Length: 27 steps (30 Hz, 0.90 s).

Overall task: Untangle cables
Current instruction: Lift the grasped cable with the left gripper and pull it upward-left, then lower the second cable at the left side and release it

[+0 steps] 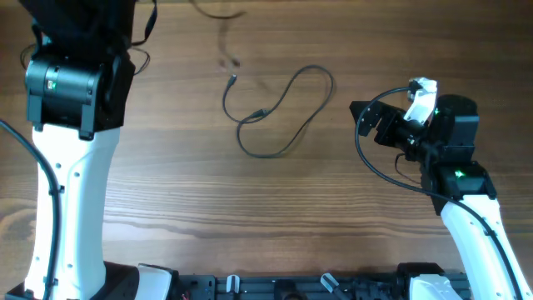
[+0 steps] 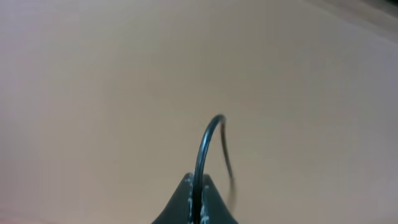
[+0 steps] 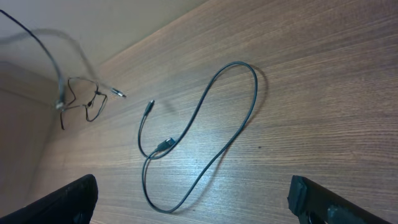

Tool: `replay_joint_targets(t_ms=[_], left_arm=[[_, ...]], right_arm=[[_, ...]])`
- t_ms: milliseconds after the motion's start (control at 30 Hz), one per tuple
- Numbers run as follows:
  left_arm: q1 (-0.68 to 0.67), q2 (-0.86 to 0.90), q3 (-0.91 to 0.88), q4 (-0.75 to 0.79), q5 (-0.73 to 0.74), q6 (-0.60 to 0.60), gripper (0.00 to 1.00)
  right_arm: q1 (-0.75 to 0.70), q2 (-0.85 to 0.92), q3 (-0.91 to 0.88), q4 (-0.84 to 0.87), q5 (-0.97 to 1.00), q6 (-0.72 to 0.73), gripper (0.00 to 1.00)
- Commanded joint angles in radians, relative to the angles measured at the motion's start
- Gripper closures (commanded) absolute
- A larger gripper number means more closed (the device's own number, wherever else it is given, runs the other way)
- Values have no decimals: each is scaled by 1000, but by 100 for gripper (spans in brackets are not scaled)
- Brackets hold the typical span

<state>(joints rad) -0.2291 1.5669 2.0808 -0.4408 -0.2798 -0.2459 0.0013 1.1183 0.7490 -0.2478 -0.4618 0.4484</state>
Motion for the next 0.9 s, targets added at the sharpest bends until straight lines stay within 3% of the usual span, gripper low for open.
replay_joint_targets(t_ms=[0, 133, 200, 400, 500, 633, 867], left_arm=[[18, -13, 13, -103, -241, -40, 96], [117, -13, 13, -222, -207, -186, 96], [180, -13, 13, -265, -120, -189, 96], [388, 6, 13, -351, 383, -189, 96], [411, 13, 13, -346, 540, -188, 96], [414, 13, 13, -392, 568, -189, 96], [469, 34, 13, -668, 553, -189, 96]], right_arm=[[5, 4, 21, 3, 22, 7, 0], [5, 4, 21, 4, 22, 7, 0], [5, 4, 21, 3, 22, 8, 0], [5, 4, 21, 10, 22, 10, 0], [5, 4, 21, 17, 22, 31, 0], [5, 4, 21, 18, 21, 51, 0], [5, 4, 21, 19, 22, 49, 0]])
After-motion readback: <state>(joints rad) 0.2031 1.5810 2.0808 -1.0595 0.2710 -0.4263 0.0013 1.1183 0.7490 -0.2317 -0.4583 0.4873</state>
